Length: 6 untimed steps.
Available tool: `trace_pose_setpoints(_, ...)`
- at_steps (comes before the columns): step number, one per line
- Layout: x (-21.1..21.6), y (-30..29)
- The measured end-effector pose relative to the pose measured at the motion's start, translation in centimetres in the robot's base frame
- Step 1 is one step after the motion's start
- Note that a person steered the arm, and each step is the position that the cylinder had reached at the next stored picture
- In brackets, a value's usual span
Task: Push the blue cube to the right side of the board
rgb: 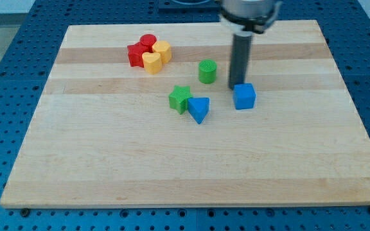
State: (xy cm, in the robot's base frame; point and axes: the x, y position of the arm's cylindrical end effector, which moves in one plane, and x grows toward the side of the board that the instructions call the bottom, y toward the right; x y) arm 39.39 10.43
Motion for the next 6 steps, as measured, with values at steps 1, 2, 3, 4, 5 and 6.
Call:
trace_pose_setpoints(1, 0.8, 4.5)
trace_pose_setpoints(2, -2.3, 3.2)
trace_pose_setpoints(3, -3.3, -2.0)
trace_pose_setpoints(4, 0.3, -4.6)
trace_pose_setpoints(5, 0.6, -7.8)
trace_pose_setpoints(6, -0.7, -12.1)
